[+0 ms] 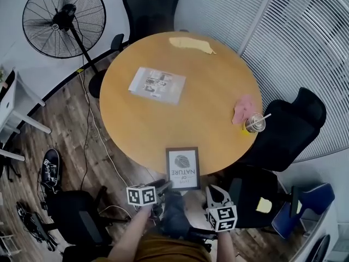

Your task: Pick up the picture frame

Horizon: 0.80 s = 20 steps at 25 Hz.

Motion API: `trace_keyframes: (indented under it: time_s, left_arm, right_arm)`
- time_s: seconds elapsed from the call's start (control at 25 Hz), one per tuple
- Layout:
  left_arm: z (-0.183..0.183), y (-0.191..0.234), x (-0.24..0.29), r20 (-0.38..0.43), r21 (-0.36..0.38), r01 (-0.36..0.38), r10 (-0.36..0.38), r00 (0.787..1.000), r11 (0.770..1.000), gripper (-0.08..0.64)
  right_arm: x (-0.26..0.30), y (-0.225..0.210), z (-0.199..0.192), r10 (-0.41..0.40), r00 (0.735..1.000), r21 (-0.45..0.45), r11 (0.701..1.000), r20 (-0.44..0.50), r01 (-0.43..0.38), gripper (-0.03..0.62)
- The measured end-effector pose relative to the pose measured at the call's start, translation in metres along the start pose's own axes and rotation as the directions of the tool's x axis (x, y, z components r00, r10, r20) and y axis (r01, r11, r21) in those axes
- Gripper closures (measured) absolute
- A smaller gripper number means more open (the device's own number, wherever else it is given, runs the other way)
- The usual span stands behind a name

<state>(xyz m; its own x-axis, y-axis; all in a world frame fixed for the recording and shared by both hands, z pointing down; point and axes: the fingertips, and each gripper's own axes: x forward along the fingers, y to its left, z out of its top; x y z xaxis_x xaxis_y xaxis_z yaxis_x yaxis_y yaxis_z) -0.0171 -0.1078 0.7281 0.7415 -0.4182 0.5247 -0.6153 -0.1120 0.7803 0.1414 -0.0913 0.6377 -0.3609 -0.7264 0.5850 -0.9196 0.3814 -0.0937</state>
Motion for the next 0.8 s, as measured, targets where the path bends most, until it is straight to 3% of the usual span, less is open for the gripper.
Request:
trace_keyframes:
  time_s: [0.12,0.4,0.8]
  left_arm:
    - [-0.002,0.000,0.008,-0.015,-0.064,0.048,-0.049,0.999,0.997,0.345]
    - [-0.011,0.005,0.023,-0.065,-0.128,0.078,-0.087,0.994,0.989,0.337]
    - [-0.018,0.002,0.039,-0.089,-0.248,0.181,-0.209,0.974,0.952,0.333]
  right_arm:
    - [0.008,-0.004,-0.004,0.014,1.000,0.006,1.000,-0.018,-0.014,0.580]
    - [0.025,-0.012,-0.007,0.042,0.998,0.014,0.999,-0.051,-0.042,0.580]
    - [0.039,-0.027,-0.015,0.041,0.995,0.023,0.999,-0.089,-0.039,0.580]
